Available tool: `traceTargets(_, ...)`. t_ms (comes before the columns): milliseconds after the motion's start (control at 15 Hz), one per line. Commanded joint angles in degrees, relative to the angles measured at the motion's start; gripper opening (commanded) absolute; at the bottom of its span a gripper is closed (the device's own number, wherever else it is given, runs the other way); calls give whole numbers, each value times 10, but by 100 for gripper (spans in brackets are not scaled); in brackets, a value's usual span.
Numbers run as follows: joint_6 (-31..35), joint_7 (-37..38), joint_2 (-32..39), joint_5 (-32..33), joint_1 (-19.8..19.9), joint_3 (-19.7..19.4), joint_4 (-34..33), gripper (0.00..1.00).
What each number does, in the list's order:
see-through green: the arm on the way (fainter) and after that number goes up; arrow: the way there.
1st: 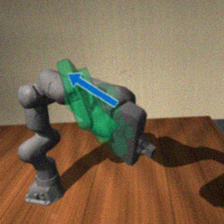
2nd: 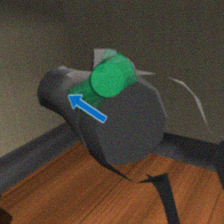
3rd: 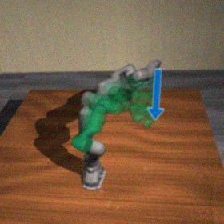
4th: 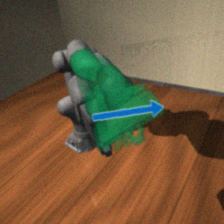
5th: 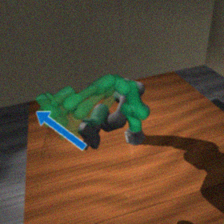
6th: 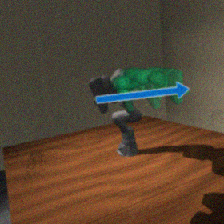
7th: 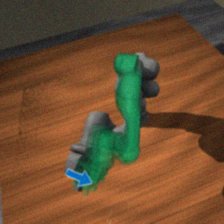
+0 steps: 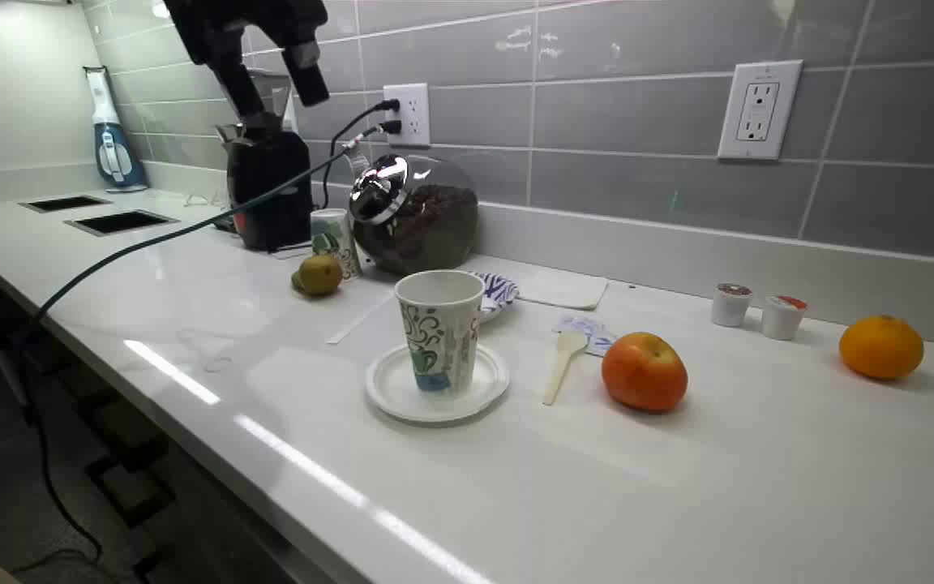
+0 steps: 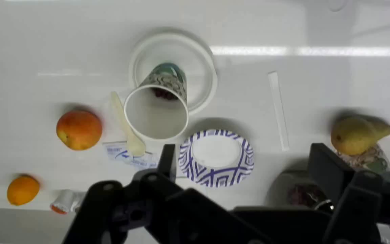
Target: Put the drinking straw inside the paper cup
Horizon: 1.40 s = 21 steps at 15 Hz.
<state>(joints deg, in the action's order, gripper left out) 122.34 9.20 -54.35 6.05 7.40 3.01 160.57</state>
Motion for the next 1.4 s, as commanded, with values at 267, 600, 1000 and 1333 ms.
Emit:
traceTargets(267, -7, 1, 14, 2, -2, -2, 27, 100)
traceTargets(600, -7, 1, 15, 2, -2, -2, 26, 100)
traceTargets(1000, -7, 1, 15, 2, -2, -2, 26, 100)
traceTargets(1333, -7, 1, 15, 2, -2, -2, 26, 100)
